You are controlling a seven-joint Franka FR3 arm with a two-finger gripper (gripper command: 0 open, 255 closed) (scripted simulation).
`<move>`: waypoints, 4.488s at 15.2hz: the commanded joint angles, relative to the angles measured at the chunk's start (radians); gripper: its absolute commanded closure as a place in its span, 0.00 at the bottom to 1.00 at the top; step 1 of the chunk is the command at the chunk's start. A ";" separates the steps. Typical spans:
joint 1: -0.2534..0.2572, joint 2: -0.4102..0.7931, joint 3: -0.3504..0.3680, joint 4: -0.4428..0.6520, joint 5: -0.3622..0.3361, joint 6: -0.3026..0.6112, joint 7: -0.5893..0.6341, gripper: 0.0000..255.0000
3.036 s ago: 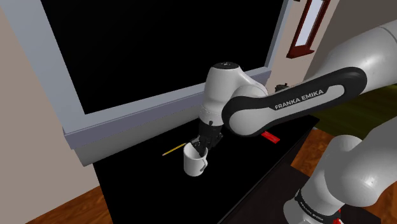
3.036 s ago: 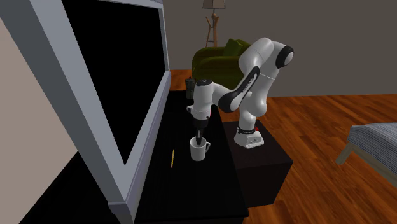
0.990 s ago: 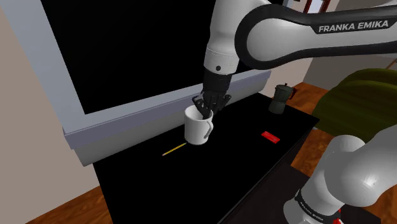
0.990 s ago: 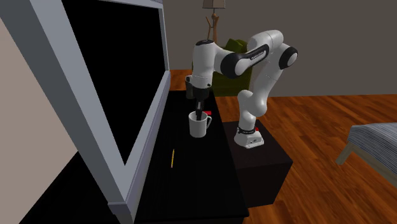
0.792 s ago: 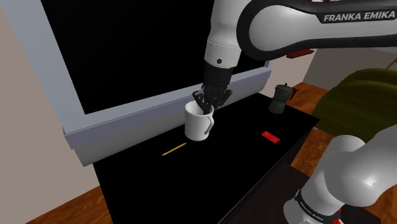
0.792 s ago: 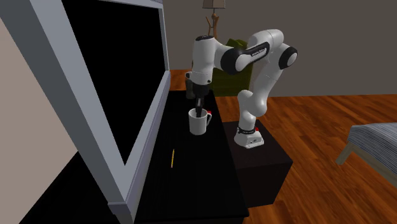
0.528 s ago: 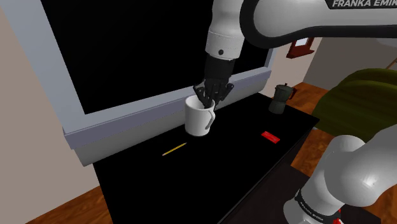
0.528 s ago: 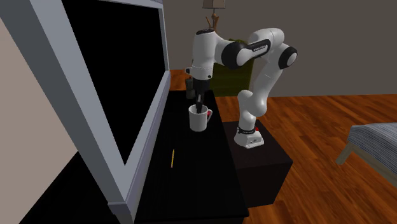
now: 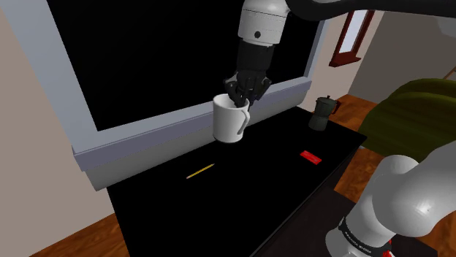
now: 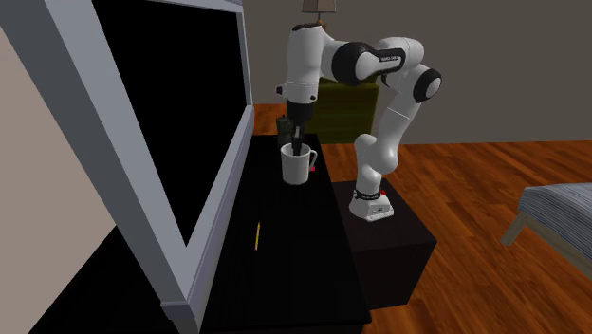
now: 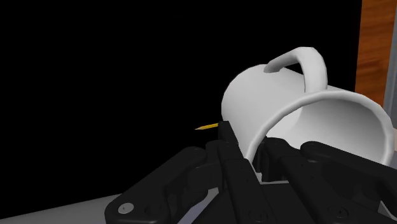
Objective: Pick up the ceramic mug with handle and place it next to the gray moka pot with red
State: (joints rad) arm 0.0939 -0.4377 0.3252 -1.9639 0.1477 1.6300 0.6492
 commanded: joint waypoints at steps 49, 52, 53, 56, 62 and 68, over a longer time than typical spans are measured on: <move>-0.140 0.036 -1.110 0.190 -0.346 -0.125 -1.201 1.00; -0.113 0.145 -1.234 0.287 -0.294 -0.124 -1.312 1.00; -0.103 0.190 -1.283 0.322 -0.266 -0.125 -1.355 1.00; -0.089 0.383 -1.463 0.443 -0.114 -0.140 -1.523 1.00; -0.100 0.368 -1.451 0.366 -0.127 -0.070 -1.524 1.00; -0.101 0.327 -1.432 0.263 -0.163 0.015 -1.503 1.00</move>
State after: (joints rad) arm -0.0063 -0.1043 -1.1096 -1.6841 -0.0098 1.6306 -0.8565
